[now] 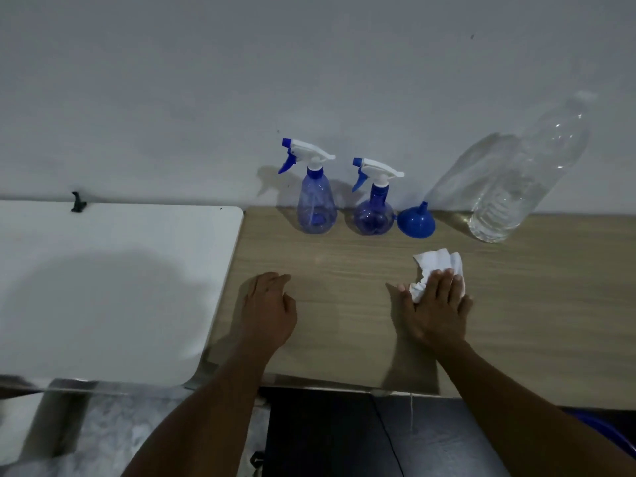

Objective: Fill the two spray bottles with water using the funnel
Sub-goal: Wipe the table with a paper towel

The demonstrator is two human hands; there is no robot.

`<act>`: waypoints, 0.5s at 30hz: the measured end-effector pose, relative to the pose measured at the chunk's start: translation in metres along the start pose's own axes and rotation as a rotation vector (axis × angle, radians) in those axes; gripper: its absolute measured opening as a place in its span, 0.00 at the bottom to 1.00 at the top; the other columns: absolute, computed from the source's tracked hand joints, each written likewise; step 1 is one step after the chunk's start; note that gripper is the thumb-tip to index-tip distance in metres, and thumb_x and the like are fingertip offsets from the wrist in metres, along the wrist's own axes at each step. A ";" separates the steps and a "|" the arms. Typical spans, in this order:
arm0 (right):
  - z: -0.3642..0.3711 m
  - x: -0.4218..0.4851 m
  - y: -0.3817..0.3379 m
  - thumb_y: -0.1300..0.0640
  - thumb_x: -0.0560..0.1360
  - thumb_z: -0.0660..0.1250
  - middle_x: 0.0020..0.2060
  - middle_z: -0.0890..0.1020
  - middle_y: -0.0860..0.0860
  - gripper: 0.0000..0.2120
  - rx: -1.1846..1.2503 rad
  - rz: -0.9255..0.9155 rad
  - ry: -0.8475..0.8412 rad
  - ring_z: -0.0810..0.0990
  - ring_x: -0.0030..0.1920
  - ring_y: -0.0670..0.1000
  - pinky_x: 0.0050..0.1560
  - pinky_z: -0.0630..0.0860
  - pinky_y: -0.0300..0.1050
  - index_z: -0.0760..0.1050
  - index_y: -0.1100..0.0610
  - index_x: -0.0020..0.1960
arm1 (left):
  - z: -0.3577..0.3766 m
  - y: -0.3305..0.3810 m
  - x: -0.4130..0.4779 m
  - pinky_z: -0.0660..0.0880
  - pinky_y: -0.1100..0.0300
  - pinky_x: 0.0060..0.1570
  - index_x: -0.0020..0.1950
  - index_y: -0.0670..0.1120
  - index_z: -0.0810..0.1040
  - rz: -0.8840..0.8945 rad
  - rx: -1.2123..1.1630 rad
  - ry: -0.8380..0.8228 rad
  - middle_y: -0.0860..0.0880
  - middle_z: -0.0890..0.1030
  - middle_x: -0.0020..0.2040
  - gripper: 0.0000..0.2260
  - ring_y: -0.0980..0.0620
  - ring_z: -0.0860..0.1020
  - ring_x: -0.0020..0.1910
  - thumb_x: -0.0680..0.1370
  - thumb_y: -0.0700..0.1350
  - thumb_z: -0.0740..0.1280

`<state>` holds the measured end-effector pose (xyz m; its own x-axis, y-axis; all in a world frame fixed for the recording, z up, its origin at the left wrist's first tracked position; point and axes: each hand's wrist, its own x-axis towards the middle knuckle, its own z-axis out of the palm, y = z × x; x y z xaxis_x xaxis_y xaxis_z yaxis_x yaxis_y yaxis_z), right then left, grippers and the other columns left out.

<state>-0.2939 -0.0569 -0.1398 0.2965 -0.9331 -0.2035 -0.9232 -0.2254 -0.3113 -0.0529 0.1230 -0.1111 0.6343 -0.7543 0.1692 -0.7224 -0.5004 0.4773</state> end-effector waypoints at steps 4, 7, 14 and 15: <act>0.022 -0.030 -0.055 0.27 0.77 0.43 0.80 0.38 0.61 0.48 -0.013 -0.033 -0.028 0.37 0.80 0.60 0.78 0.39 0.63 0.38 0.62 0.81 | -0.013 -0.013 -0.008 0.75 0.45 0.62 0.61 0.42 0.81 -0.049 -0.010 0.013 0.41 0.80 0.59 0.19 0.38 0.77 0.60 0.72 0.42 0.62; 0.038 -0.030 -0.102 0.27 0.76 0.42 0.80 0.38 0.60 0.48 -0.033 -0.138 -0.062 0.36 0.80 0.59 0.78 0.38 0.63 0.38 0.61 0.81 | -0.023 -0.028 -0.015 0.74 0.46 0.62 0.62 0.44 0.80 -0.035 0.002 0.034 0.42 0.79 0.60 0.19 0.40 0.76 0.61 0.73 0.43 0.61; 0.070 -0.040 -0.194 0.26 0.75 0.38 0.81 0.40 0.57 0.48 -0.137 -0.491 -0.184 0.36 0.80 0.58 0.77 0.34 0.64 0.42 0.59 0.82 | -0.050 -0.069 -0.039 0.74 0.47 0.59 0.61 0.43 0.80 -0.152 0.056 0.105 0.42 0.79 0.59 0.17 0.41 0.75 0.61 0.73 0.41 0.64; 0.071 -0.042 -0.198 0.27 0.76 0.39 0.81 0.40 0.56 0.46 -0.139 -0.501 -0.201 0.37 0.80 0.57 0.77 0.35 0.64 0.43 0.59 0.82 | -0.053 -0.074 -0.041 0.74 0.47 0.59 0.61 0.43 0.80 -0.173 0.061 0.111 0.42 0.79 0.60 0.18 0.41 0.74 0.62 0.73 0.42 0.62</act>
<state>-0.1063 0.0466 -0.1353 0.7354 -0.6338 -0.2395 -0.6772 -0.6752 -0.2925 -0.0111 0.2137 -0.1072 0.7741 -0.6054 0.1849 -0.6135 -0.6455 0.4549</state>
